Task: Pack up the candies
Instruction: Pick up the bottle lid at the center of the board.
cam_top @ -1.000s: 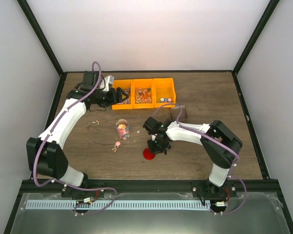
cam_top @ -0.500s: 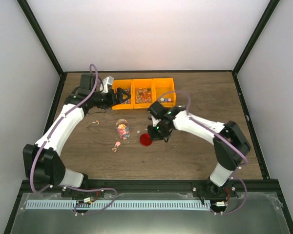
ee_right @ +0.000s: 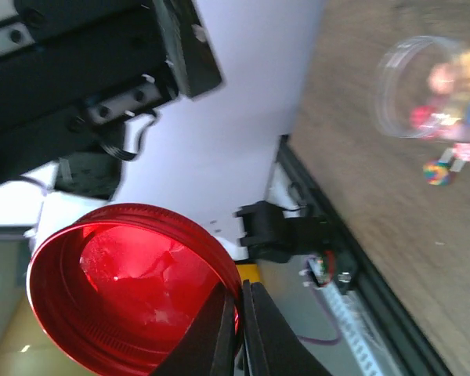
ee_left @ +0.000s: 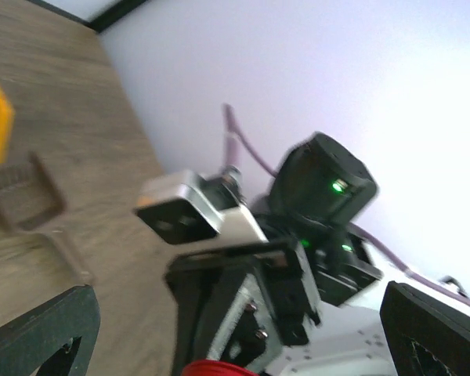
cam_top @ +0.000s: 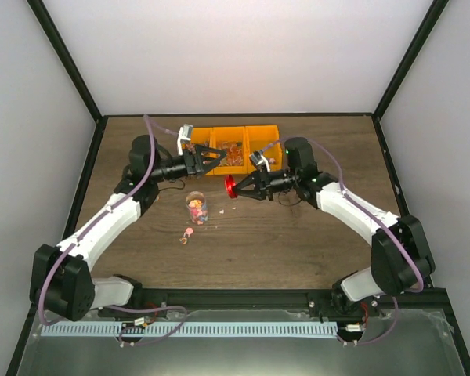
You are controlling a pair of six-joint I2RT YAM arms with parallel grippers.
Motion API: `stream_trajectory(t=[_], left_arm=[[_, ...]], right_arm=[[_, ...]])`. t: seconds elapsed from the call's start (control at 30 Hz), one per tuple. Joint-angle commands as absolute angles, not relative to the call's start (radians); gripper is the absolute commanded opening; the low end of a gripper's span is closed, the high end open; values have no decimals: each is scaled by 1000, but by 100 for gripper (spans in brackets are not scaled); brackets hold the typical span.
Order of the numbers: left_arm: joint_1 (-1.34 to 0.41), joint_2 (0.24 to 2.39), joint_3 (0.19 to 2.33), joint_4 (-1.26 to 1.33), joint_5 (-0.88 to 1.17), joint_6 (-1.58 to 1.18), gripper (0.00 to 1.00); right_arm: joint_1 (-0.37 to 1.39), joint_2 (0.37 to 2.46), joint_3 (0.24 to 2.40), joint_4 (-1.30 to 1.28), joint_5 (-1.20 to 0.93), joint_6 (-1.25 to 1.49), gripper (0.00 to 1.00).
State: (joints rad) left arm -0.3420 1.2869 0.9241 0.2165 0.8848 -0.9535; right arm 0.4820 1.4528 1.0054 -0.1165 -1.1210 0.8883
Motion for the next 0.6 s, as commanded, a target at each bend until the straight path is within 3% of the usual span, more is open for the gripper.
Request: stream_trajectory(t=[0.0, 0.37, 0.57], left_arm=[[-420, 1233, 907, 455, 921, -1072, 100], [-457, 1140, 844, 546, 899, -1148, 100], [-477, 1147, 878, 415, 873, -1074, 99]], right_arm=[[473, 1407, 985, 361, -1340, 1234, 4], [472, 1443, 933, 893, -1350, 1644, 2], [472, 1453, 937, 906, -1353, 1652, 2]])
